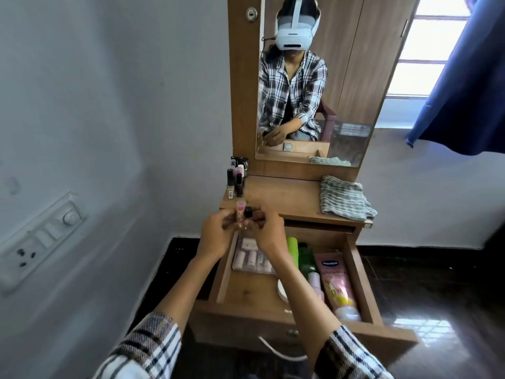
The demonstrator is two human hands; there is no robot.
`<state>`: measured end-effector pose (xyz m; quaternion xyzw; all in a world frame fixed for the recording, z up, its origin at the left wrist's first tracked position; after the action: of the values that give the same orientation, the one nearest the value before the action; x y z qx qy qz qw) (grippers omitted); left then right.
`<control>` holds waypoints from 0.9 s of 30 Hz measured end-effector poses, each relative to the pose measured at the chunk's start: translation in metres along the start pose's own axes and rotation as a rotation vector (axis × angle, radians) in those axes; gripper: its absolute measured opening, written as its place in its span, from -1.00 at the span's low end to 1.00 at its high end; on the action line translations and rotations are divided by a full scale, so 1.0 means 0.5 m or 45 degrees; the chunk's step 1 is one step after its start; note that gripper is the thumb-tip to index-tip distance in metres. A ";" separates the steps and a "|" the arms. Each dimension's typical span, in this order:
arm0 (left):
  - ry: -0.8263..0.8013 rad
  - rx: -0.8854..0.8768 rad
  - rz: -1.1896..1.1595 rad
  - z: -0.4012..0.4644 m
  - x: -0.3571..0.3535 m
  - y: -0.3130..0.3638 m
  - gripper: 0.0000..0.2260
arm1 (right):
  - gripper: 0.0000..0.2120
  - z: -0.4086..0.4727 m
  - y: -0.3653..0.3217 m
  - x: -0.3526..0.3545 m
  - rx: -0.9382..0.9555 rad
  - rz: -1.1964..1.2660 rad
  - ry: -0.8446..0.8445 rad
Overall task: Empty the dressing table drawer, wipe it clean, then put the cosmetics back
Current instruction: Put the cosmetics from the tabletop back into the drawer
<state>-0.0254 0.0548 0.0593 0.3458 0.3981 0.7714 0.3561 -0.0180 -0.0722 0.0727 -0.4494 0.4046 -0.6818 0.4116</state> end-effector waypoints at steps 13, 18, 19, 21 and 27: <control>-0.355 -0.029 0.841 -0.081 0.015 -0.042 -0.82 | -0.79 -0.092 0.068 0.009 -0.051 -0.331 -0.146; -0.486 -0.182 1.034 -0.077 0.004 -0.048 -0.86 | -0.78 -0.084 0.101 -0.024 -0.045 -0.508 -0.268; -0.515 -0.233 1.079 -0.075 0.002 -0.045 -0.89 | -0.78 -0.081 0.104 -0.029 -0.037 -0.542 -0.276; -0.580 -0.297 1.176 -0.071 -0.002 -0.041 -0.92 | -0.79 -0.075 0.108 -0.040 -0.024 -0.624 -0.304; -0.683 -0.437 1.455 -0.063 -0.024 -0.048 -0.87 | -0.80 -0.070 0.119 -0.057 -0.004 -0.759 -0.337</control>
<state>-0.0385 0.0434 0.0215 0.6216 -0.0798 0.7788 0.0270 -0.0323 -0.0593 0.0003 -0.6336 0.1993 -0.7073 0.2420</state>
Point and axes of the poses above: each hand's wrist, its own z-axis towards the middle knuckle, its own x-axis out of the back of the hand, y = z × x, the point moved 1 cm from there along z, towards the middle knuckle, and after that the axes turned 15 degrees about y, right-handed, at the moved point
